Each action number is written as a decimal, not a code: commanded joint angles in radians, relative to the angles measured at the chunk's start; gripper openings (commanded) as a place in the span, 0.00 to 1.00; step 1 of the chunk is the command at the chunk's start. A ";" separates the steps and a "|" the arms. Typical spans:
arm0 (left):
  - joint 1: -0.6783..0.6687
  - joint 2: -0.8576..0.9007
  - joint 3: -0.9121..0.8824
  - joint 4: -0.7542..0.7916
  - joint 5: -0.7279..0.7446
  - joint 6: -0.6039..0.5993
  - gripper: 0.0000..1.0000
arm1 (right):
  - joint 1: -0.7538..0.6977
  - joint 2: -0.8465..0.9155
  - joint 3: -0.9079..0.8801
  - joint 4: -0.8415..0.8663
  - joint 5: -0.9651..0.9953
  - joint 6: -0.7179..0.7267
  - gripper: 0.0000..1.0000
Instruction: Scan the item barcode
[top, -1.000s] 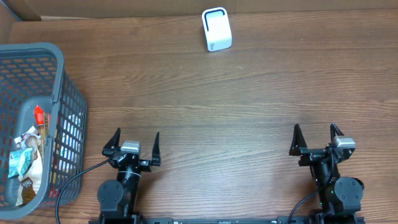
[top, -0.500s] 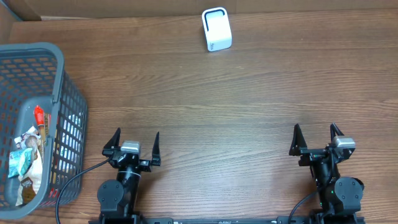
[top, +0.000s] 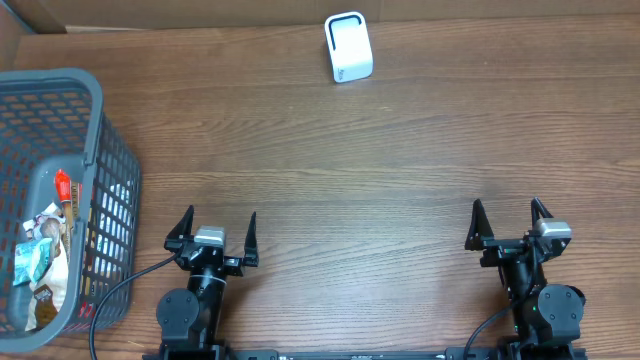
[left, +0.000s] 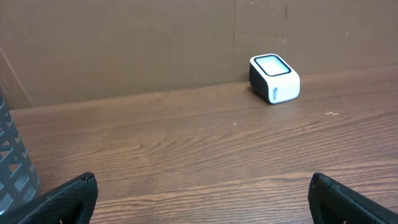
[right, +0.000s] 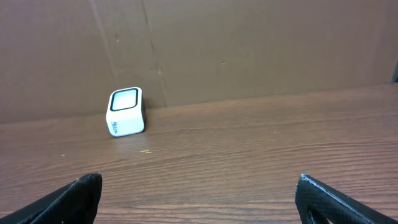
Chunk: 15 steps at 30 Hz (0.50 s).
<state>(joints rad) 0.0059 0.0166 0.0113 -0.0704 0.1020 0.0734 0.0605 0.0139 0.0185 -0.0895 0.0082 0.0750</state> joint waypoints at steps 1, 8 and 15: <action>-0.005 -0.010 -0.006 0.002 0.019 -0.018 1.00 | 0.002 -0.011 -0.011 0.007 0.013 0.004 1.00; -0.005 -0.010 -0.001 0.033 0.022 -0.071 0.99 | 0.002 -0.011 -0.010 0.008 0.013 0.004 1.00; -0.005 0.001 0.191 -0.067 0.003 -0.080 1.00 | 0.002 -0.011 0.005 0.008 -0.003 0.008 1.00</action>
<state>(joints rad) 0.0059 0.0174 0.0814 -0.1204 0.1089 0.0174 0.0605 0.0139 0.0185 -0.0891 0.0078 0.0753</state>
